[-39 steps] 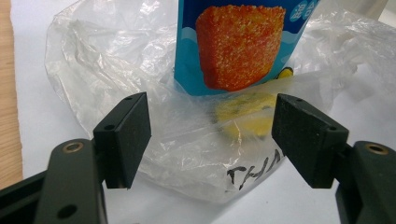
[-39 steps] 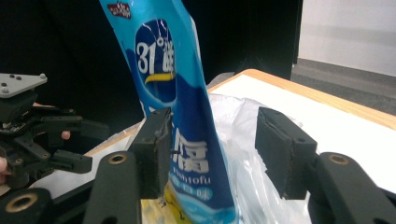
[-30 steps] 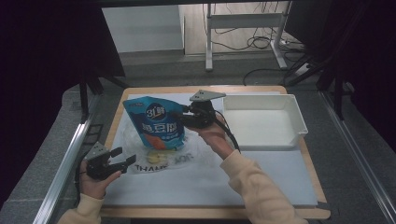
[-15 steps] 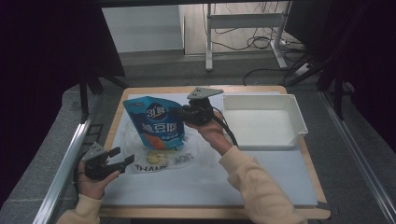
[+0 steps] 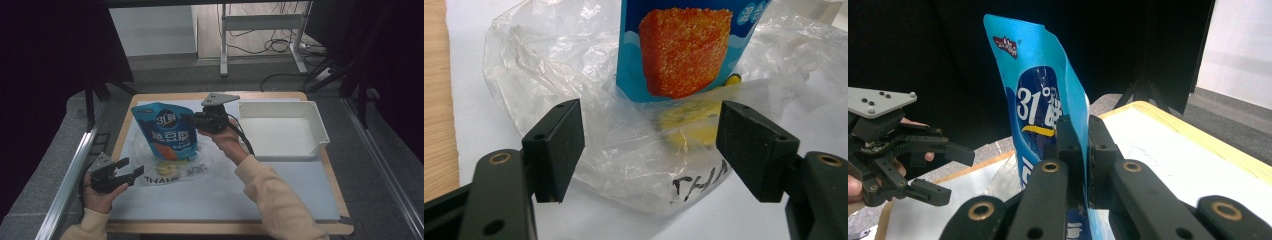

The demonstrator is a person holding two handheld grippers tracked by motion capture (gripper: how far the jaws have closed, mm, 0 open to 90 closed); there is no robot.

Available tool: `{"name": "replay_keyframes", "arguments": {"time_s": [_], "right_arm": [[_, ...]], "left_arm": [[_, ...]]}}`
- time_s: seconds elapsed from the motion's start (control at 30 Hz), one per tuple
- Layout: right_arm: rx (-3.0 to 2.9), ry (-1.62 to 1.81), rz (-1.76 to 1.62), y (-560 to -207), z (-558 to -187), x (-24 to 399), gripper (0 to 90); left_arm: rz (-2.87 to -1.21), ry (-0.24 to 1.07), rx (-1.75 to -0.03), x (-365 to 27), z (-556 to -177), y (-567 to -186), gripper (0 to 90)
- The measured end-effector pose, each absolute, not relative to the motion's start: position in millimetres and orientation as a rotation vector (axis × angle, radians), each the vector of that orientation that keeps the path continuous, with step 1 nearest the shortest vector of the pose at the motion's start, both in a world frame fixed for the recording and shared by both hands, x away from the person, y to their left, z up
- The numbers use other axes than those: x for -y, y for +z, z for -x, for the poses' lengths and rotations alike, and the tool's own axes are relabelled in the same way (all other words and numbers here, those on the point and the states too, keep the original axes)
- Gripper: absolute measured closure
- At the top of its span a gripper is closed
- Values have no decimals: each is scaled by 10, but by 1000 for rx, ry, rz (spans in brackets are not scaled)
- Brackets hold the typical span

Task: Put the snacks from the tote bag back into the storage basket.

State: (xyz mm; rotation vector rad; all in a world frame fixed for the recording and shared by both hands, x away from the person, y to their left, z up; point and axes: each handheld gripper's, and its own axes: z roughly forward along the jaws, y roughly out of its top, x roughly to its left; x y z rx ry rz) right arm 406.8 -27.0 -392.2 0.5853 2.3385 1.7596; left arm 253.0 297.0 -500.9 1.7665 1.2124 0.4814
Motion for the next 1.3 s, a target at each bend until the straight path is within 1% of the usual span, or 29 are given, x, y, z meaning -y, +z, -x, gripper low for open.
{"name": "replay_keyframes", "arguments": {"time_s": [0.73,1.3], "right_arm": [[-2255,1875,-621,-3937,-3951,120,883],[-2221,1929,-678,-3889,-3952,62,886]], "left_arm": [[-1769,477,-1207,-2967,-2528,-5009,278],[-1770,479,-1206,-2970,-2526,-5009,278]]}}
